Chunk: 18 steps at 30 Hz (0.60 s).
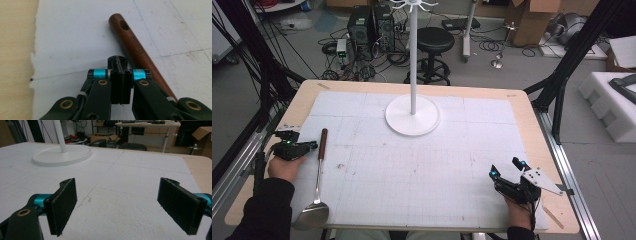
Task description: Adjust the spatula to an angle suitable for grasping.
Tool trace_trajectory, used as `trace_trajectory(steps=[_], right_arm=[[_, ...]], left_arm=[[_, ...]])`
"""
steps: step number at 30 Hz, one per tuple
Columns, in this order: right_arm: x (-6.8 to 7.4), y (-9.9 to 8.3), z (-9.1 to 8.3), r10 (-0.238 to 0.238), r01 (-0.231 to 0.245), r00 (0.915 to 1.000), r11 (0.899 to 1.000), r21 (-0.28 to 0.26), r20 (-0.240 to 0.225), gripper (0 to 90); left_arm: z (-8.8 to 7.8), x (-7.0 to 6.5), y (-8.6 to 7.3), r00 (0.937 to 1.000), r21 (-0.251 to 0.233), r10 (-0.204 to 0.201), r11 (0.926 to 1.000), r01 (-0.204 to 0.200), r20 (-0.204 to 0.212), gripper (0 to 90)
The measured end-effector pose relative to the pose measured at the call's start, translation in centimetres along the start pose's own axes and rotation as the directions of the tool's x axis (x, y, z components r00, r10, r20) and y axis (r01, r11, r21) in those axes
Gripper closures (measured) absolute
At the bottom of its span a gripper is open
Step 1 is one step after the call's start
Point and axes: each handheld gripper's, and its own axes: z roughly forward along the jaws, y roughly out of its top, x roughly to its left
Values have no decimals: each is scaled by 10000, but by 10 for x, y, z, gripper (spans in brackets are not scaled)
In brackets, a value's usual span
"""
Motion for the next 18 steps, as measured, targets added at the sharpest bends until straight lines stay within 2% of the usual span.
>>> trace_trajectory(steps=[1,3,4,7,9,10,11,12,13,14,15,16,17,18], right_arm=[[0,0,0,3,-3,10000,10000,-3,-4,147],[0,0,0,9,-9,10000,10000,13,-34,147],[0,0,0,34,-34,10000,10000,37,-43,147],[0,0,0,25,-24,10000,10000,37,-35,147],[0,0,0,34,-34,10000,10000,62,-29,147],[0,0,0,34,-34,10000,10000,62,-29,147],[0,0,0,51,-50,10000,10000,58,-34,147],[0,0,0,7,-7,10000,10000,27,-34,147],[0,0,0,19,-18,10000,10000,49,-45,147],[0,0,0,19,-18,10000,10000,49,-45,147],[0,0,0,1,-1,10000,10000,25,-37,147],[0,0,0,10,-10,10000,10000,9,-35,147],[0,0,0,-22,22,10000,10000,1,-30,147],[0,0,0,-7,7,10000,10000,37,-58,147]], left_arm=[[2,-3,0,9998,5,-117,9999,117,173,896],[6,-10,1,9988,-14,-99,9999,100,474,896],[6,-10,1,9988,-14,-99,9999,100,474,896],[13,-27,9,9956,268,327,9990,-352,878,897],[18,-39,13,9916,218,499,9984,-529,1193,897],[18,-39,13,9916,218,499,9984,-529,1193,897],[24,-54,15,9855,474,1081,9922,-1151,1310,896],[26,-60,16,9822,436,1263,9901,-1335,1387,897],[29,-66,16,9788,461,1249,9899,-1339,1622,897],[29,-66,16,9788,461,1249,9899,-1339,1622,897],[32,-78,17,9723,477,1633,9837,-1734,1671,896],[32,-82,18,9681,539,1746,9809,-1869,1796,897],[32,-82,18,9681,539,1746,9809,-1869,1796,896],[33,-92,18,9596,604,2050,9736,-2201,1930,897]])
